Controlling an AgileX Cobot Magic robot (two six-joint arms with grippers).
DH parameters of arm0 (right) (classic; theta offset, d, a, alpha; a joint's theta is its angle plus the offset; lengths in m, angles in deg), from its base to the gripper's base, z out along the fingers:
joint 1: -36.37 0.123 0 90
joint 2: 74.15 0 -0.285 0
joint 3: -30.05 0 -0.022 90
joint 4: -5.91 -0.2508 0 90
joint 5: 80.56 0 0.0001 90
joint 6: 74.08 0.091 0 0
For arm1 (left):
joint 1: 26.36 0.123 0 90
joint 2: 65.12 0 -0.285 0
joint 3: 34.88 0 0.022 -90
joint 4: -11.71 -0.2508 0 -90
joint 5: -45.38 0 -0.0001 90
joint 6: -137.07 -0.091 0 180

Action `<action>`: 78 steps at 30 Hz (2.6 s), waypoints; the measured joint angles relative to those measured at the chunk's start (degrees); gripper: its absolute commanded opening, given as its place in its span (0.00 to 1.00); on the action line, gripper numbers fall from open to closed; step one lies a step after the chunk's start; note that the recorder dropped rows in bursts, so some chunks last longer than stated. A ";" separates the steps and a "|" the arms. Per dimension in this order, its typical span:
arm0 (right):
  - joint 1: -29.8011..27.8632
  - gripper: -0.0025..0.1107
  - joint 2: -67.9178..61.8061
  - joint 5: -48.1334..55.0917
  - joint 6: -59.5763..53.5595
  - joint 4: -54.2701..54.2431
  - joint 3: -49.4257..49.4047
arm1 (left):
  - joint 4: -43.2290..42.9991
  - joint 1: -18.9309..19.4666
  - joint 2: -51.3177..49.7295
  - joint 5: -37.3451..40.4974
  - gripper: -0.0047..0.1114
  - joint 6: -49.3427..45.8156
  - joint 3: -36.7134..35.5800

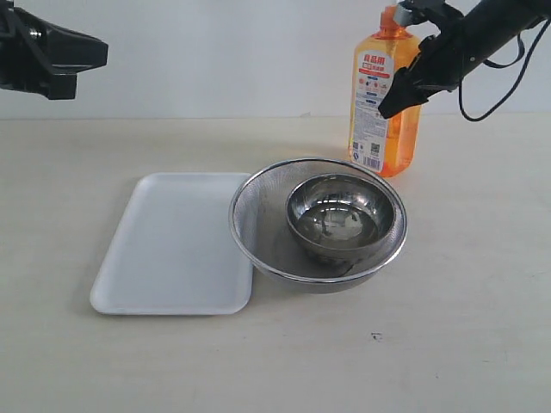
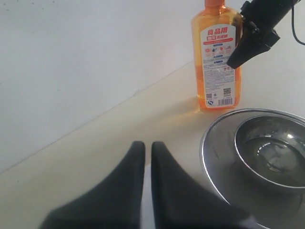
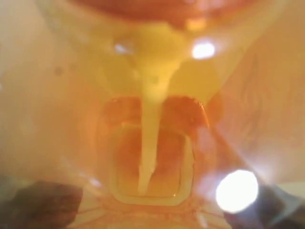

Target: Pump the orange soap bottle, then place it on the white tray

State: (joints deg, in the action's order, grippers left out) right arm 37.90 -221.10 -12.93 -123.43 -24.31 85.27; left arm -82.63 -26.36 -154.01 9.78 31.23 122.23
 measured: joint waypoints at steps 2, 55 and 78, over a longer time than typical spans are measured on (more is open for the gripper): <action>0.00 0.02 0.11 0.34 0.40 0.26 0.00 | 0.91 0.00 1.52 0.32 0.08 -0.70 -1.78; -4.88 0.02 43.02 -47.21 -11.77 -19.82 -77.28 | 42.64 0.00 12.69 2.14 0.08 -36.98 -20.65; 5.95 0.02 50.71 -55.04 -14.54 -22.19 -87.48 | 51.37 -3.06 12.69 -8.55 0.08 -40.86 -27.68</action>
State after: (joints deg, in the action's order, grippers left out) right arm 43.85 -170.39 -67.97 -137.98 -46.50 -2.20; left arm -31.26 -29.42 -141.33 1.23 -9.62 94.55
